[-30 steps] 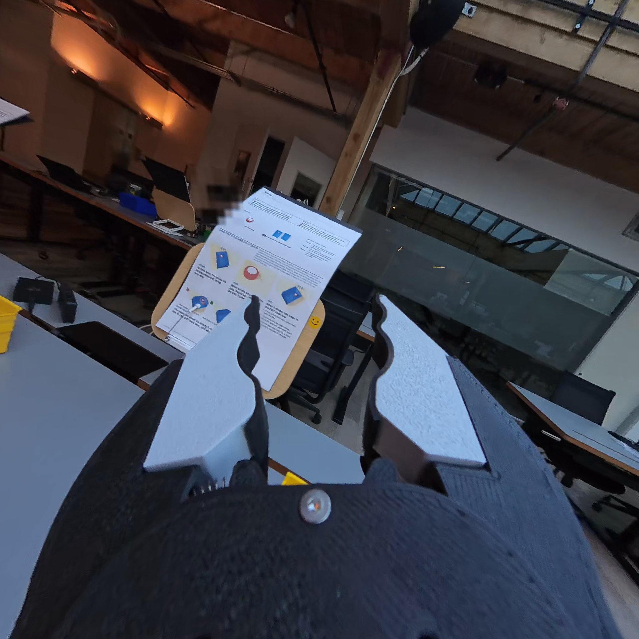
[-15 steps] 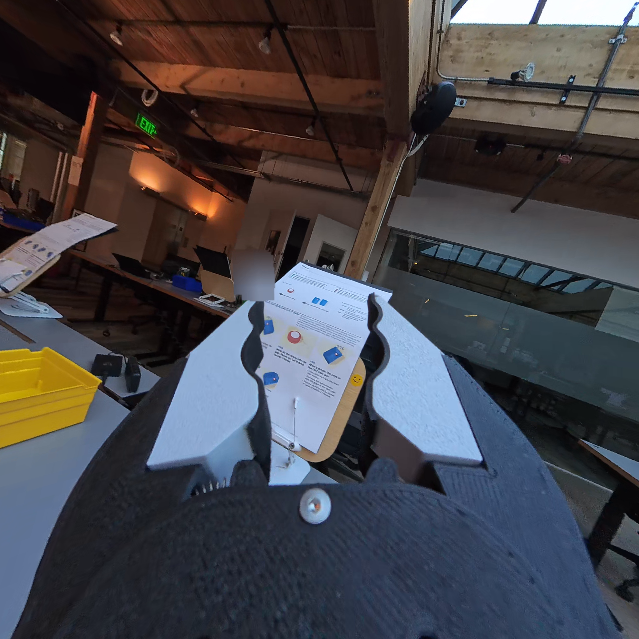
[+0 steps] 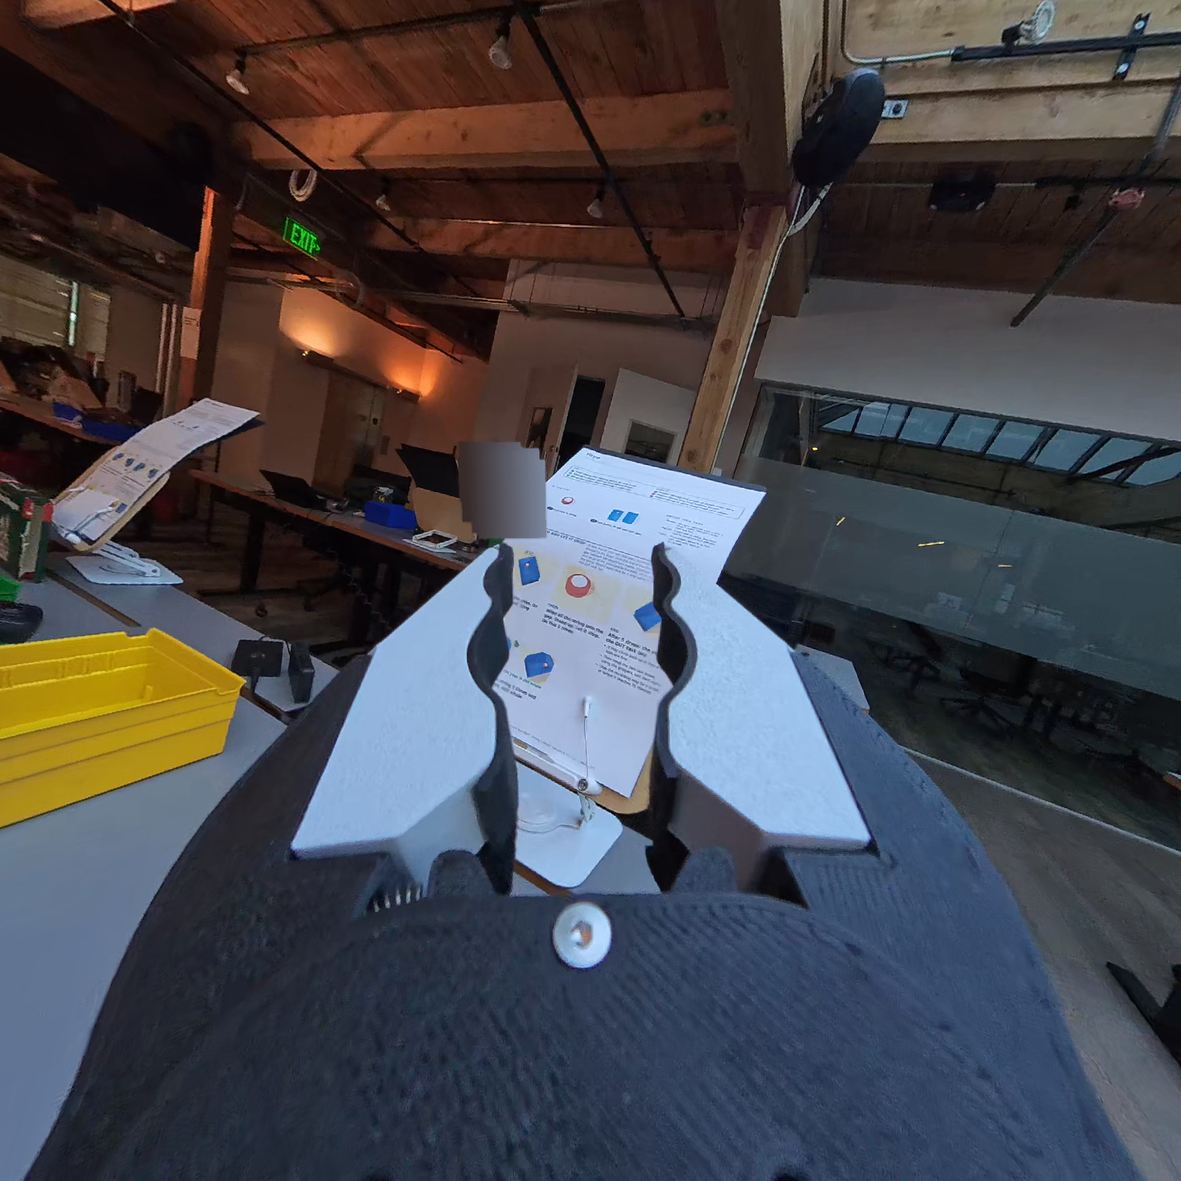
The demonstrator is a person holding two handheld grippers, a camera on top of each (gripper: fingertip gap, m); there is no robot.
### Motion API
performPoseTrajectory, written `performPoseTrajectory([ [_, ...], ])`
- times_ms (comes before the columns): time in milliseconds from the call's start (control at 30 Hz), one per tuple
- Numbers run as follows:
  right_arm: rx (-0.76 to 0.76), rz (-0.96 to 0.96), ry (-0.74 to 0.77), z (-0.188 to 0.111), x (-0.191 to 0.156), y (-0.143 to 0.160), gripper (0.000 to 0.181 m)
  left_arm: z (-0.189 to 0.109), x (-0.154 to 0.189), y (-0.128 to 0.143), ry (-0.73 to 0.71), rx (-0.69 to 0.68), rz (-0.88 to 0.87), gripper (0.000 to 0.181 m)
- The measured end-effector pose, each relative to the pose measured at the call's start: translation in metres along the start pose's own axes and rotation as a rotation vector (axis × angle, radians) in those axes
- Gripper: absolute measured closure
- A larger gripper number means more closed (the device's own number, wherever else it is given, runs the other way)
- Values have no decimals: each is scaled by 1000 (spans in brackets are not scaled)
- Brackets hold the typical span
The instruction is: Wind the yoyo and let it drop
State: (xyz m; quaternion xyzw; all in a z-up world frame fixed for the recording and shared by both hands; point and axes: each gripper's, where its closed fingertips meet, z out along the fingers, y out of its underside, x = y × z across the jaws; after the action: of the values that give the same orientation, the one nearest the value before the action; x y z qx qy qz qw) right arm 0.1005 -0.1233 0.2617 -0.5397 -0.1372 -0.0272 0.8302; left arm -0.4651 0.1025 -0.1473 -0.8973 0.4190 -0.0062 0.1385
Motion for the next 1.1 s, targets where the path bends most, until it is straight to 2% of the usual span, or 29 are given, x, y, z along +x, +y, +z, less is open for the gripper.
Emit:
performPoseTrajectory([
  [300,4,-7,27,-8,8,0,138,10,1,7,26,-70,6,127],
  [567,-9,24,25,-8,13,6,138,5,2,1,72,-36,-85,128],
  [833,-29,40,33,-8,19,14,138,-20,2,-16,184,124,-264,129],
  [967,-29,61,32,-9,22,16,138,-51,2,-33,251,268,-339,129],
  [1100,-27,78,29,-8,23,19,138,-97,11,-58,329,459,-337,130],
])
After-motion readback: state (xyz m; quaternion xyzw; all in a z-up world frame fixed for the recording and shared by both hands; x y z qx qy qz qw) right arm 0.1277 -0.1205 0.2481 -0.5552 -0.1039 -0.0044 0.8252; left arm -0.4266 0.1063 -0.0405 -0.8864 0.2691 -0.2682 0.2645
